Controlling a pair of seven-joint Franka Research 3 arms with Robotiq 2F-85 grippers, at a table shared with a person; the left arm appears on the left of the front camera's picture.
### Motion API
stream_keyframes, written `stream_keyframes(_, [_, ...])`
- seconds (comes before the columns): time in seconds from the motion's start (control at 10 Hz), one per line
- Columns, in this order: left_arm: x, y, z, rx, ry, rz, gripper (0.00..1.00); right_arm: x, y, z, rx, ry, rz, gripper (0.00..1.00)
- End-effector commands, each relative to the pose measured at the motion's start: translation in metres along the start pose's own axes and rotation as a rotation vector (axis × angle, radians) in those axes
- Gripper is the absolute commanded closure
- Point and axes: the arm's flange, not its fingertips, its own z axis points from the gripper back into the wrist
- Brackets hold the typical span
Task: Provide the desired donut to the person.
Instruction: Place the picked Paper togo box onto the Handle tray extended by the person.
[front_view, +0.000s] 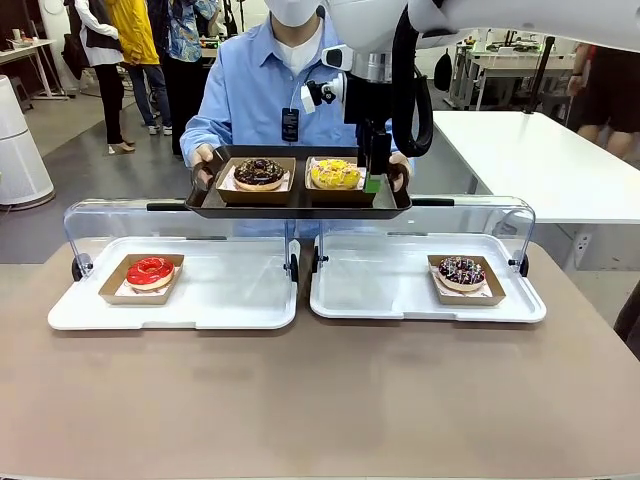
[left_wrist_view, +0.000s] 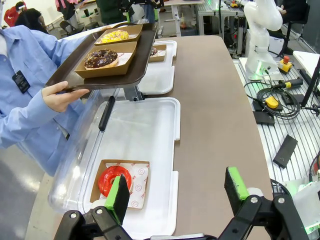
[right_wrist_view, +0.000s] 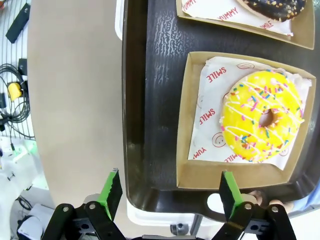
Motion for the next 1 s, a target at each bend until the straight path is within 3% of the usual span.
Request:
stream_keyframes(0.0, [0.001,-0.001,0.000,0.004,-0.015,-0.009,0.00,-0.013,0.013,0.004,0.017,-0.031,0.037,0.00])
stream_keyframes(0.2, [0.001,-0.001,0.000,0.004,-0.015,-0.009,0.00,-0.062,0.062,0.007,-0.051,-0.033,0.113,0.00])
stream_keyframes(0.5, [0.001,-0.001,0.000,0.004,-0.015,-0.009,0.00,-0.135,0.079,-0.025,-0.049,-0.058,0.061,0.00])
stream_keyframes(0.8, [0.001,-0.001,0.000,0.004,-0.015,-0.009,0.00,-0.162,0.075,-0.036,-0.033,-0.133,0.010,0.00])
stream_keyframes(0.9, [0.001,-0.001,0.000,0.004,-0.015,-0.009,0.00,-0.163,0.077,-0.032,-0.018,-0.053,0.019,0.00])
